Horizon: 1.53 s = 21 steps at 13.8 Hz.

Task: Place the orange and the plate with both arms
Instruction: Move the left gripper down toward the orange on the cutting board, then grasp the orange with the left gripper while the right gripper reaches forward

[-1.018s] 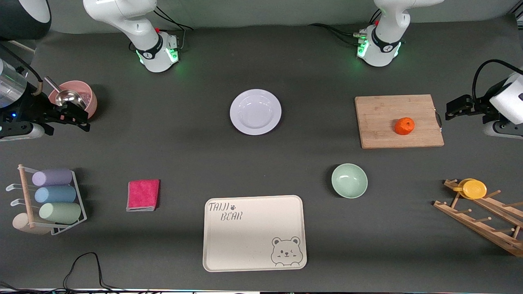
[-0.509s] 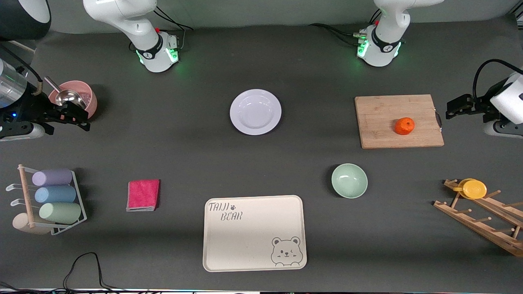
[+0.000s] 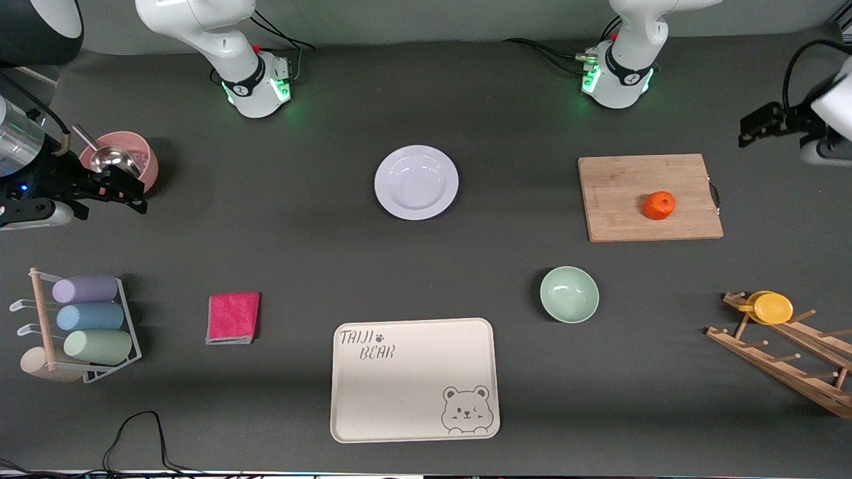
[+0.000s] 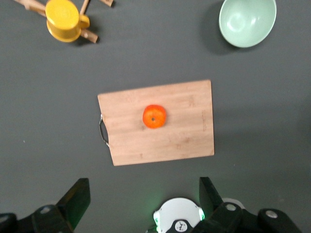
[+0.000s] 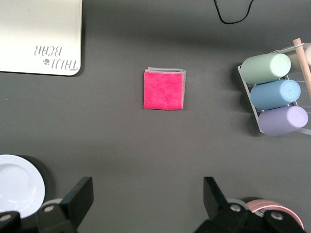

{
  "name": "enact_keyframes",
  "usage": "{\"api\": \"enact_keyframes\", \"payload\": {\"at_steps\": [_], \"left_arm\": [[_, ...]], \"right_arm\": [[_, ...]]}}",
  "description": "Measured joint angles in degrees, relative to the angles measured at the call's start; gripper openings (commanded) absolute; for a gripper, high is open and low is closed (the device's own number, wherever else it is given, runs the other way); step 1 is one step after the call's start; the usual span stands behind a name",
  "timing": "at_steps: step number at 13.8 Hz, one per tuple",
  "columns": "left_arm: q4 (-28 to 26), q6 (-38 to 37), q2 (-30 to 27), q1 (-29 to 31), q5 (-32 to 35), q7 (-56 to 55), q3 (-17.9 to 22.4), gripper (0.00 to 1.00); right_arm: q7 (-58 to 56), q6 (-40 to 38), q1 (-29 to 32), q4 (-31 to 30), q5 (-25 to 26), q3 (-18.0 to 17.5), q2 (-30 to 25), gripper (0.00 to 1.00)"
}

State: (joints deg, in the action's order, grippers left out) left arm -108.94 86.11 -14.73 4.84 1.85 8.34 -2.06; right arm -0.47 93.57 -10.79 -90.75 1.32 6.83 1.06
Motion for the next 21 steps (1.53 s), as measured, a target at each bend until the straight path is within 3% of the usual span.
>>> {"api": "enact_keyframes", "payload": {"at_steps": [3, 7, 16, 21], "left_arm": [[-9.7, 2.2, -8.1, 0.2, 0.1, 0.2, 1.0, 1.0], [-15.8, 6.0, -11.3, 0.3, 0.1, 0.6, 2.4, 1.0], [-35.5, 32.4, -7.0, 0.3, 0.1, 1.1, 2.3, 1.0], [-39.6, 44.8, 1.0, 1.5, 0.1, 4.8, 2.3, 1.0]], "right_arm": [[0.0, 0.0, 0.0, 0.0, 0.0, 0.0, 0.0, 1.0], [0.0, 0.0, 0.0, 0.0, 0.0, 0.0, 0.0, 1.0], [0.0, 0.0, 0.0, 0.0, 0.0, 0.0, 0.1, 1.0], [0.0, 0.0, 0.0, 0.0, 0.0, 0.0, 0.3, 1.0]]}}
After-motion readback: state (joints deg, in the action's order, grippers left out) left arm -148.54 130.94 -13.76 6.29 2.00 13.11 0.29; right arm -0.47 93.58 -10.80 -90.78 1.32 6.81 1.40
